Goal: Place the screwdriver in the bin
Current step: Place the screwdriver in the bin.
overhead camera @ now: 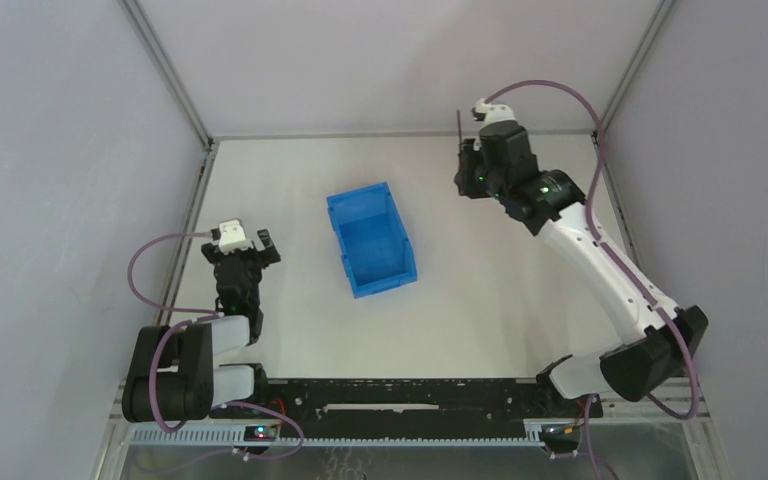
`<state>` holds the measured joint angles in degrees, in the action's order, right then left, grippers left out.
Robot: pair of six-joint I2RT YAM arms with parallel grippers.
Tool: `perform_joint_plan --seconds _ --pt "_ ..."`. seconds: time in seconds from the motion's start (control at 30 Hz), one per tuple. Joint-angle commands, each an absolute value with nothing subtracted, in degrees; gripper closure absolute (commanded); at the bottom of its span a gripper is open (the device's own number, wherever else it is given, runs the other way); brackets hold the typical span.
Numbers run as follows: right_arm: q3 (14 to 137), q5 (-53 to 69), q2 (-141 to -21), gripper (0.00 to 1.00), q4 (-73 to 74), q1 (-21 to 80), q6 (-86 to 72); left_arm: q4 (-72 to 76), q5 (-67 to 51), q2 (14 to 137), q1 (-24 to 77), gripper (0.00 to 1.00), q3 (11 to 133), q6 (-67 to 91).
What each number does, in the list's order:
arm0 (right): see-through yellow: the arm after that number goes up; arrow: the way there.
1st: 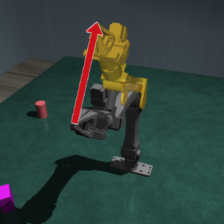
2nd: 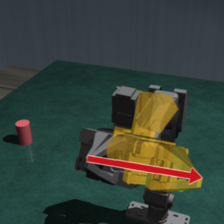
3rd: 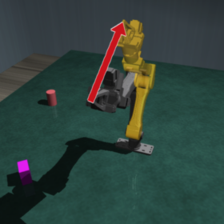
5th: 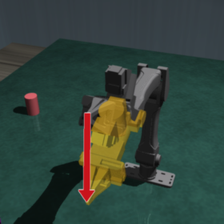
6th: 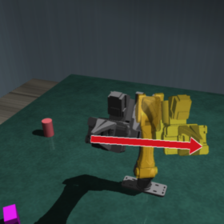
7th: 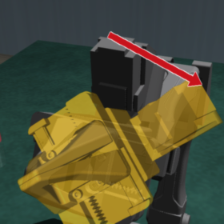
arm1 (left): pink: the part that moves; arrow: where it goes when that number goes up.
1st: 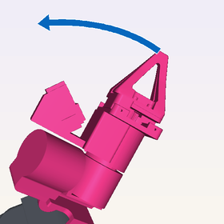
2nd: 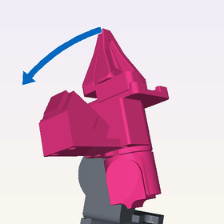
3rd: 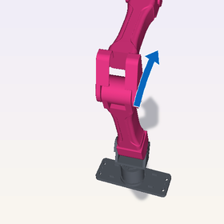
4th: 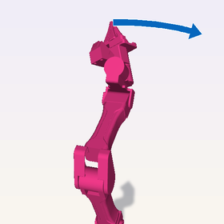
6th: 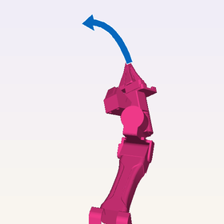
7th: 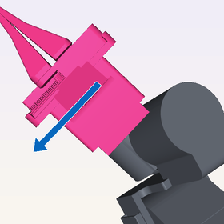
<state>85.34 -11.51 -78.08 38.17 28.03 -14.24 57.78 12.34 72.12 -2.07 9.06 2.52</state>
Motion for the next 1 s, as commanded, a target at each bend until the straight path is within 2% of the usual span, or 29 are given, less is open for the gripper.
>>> perform_joint_plan --seconds 0.0,0.27,0.57,0.97 --pt "91.06 -12.58 -81.70 0.96 38.16 33.71 -16.72 59.70 13.01 71.98 -2.35 0.00 11.27 1.36" --pt "100.09 -12.68 -91.19 0.98 39.63 42.70 -17.01 59.76 13.01 71.93 -2.33 0.00 11.29 1.41" --pt "107.53 -12.05 -98.66 0.99 42.68 46.85 -16.66 59.76 13.08 71.98 -2.39 0.00 11.29 1.41" --pt "98.39 -9.84 -102.13 1.00 38.37 50.03 -17.88 59.70 13.06 71.98 -2.37 0.00 11.30 1.41"
